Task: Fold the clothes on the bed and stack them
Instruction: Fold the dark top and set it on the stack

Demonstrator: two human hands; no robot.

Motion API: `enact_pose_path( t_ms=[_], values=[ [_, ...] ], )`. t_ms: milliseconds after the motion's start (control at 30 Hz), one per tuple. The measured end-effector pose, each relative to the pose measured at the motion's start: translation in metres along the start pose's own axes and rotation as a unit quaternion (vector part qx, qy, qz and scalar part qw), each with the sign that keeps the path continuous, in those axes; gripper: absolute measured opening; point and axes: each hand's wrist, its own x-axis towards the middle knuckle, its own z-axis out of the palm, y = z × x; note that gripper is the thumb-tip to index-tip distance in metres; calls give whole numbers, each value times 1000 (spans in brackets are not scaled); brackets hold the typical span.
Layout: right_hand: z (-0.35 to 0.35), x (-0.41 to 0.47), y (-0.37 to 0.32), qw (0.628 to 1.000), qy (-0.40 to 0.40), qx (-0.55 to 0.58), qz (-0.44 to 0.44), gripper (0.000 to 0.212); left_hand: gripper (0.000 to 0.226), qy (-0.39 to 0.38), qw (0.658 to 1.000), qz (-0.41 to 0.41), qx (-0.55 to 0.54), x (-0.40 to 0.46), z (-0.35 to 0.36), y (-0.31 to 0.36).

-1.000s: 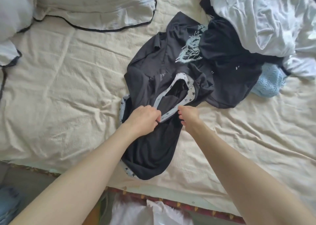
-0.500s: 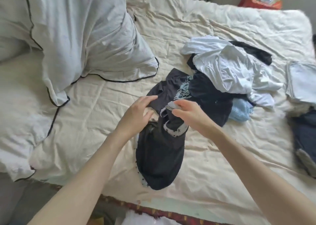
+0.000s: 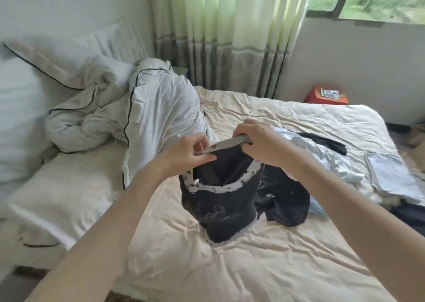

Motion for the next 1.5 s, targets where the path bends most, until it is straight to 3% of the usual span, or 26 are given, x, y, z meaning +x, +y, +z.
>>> enact_pose_path(
  t_ms=[100,267,433,600,700,800,900,1033,1133,1200,1267,1333,1367,1433,1500],
  values=[
    [-11,-1,-3,999,35,-21,-22,33,15,11,1000,-3,-7,-17,-31,20],
    [-5,-6,-2,995,95,-14,-13,30,13,153,987,-11,46,-32,-69,42],
    [-9,-6,5,995,79,52,31,27,7,261,960,-56,85,-51,-102,33],
    [-26,10,-10,983,113,141,38,15,7,307,938,-110,118,-70,-113,18],
    [-35,20,-20,949,50,301,75,12,8,300,942,-126,84,-78,-120,9],
    [-43,21,-21,918,-33,388,81,8,4,320,937,-137,19,-88,-127,-1],
    [-39,20,-21,901,-74,424,54,27,12,332,930,-143,-61,-96,-122,-9],
    [-33,20,-22,890,-121,440,15,59,18,282,943,-154,-85,-100,-109,-21],
    [-37,17,-18,818,-219,532,14,47,13,296,942,-138,-80,-100,-111,-31],
    [-40,16,-13,785,-260,562,9,41,26,286,945,-137,-84,-103,-114,-37],
    [-40,18,-8,817,-245,521,21,40,51,243,954,-157,-85,-108,-117,-38],
    [-41,20,-5,912,-171,372,22,28,74,176,967,-180,-51,-111,-118,-36],
    [-42,22,-4,948,-134,288,24,19,75,136,972,-185,-41,-112,-118,-34],
    [-42,28,0,974,-76,208,46,12,49,51,978,-191,-71,-110,-115,-29],
    [-43,32,3,977,-26,205,61,15,18,-36,972,-182,-141,-109,-113,-25]
  ],
)
